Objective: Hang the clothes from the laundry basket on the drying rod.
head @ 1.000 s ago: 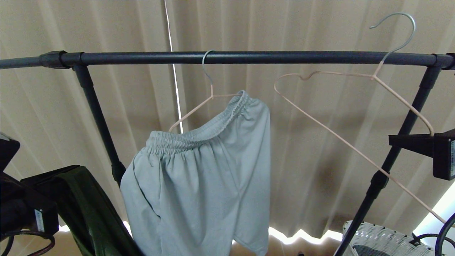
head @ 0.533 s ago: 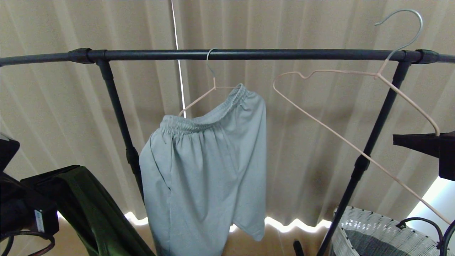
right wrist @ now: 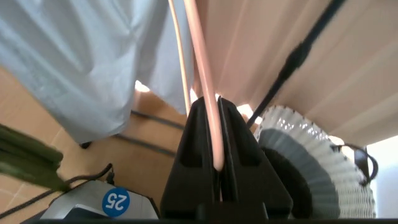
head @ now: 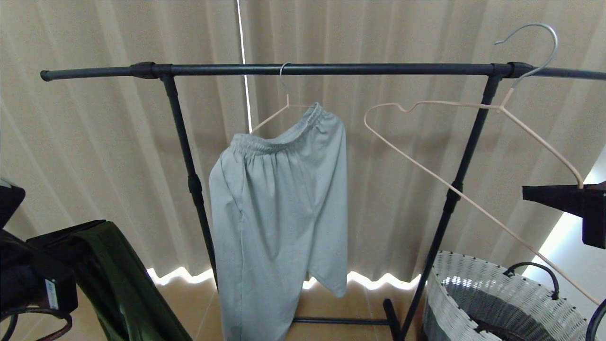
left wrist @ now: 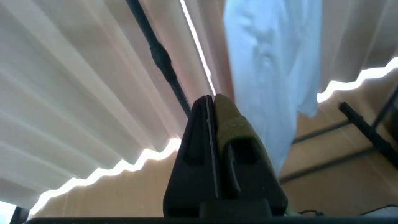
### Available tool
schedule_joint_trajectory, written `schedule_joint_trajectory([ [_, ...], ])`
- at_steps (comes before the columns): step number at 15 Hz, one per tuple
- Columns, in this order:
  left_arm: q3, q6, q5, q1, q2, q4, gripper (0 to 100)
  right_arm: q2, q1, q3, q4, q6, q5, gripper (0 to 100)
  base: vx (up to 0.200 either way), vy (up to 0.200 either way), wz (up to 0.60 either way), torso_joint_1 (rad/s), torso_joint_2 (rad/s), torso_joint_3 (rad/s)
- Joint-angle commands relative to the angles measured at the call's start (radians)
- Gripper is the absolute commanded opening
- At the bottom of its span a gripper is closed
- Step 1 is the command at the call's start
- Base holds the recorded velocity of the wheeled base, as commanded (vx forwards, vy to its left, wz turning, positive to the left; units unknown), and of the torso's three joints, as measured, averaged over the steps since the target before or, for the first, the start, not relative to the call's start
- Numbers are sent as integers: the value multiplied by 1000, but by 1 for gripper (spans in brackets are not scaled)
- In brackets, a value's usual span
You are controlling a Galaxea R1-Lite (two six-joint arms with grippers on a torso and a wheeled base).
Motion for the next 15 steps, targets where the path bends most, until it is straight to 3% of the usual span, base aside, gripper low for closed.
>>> schedule_joint_trajectory([
  [1, 0, 2, 0, 0, 2, -1, 0, 2, 2, 10, -1, 2, -1, 0, 0, 0, 0, 0, 0, 0],
  [11, 20, 2, -2, -2, -20, -1, 0, 0, 0, 57, -12, 5, 0, 0, 0, 0, 0, 0, 0, 0],
  [15, 35, -4, 11, 1, -20, 1, 0, 2, 2, 128, -142, 0, 0, 0, 0, 0, 0, 0, 0, 0],
])
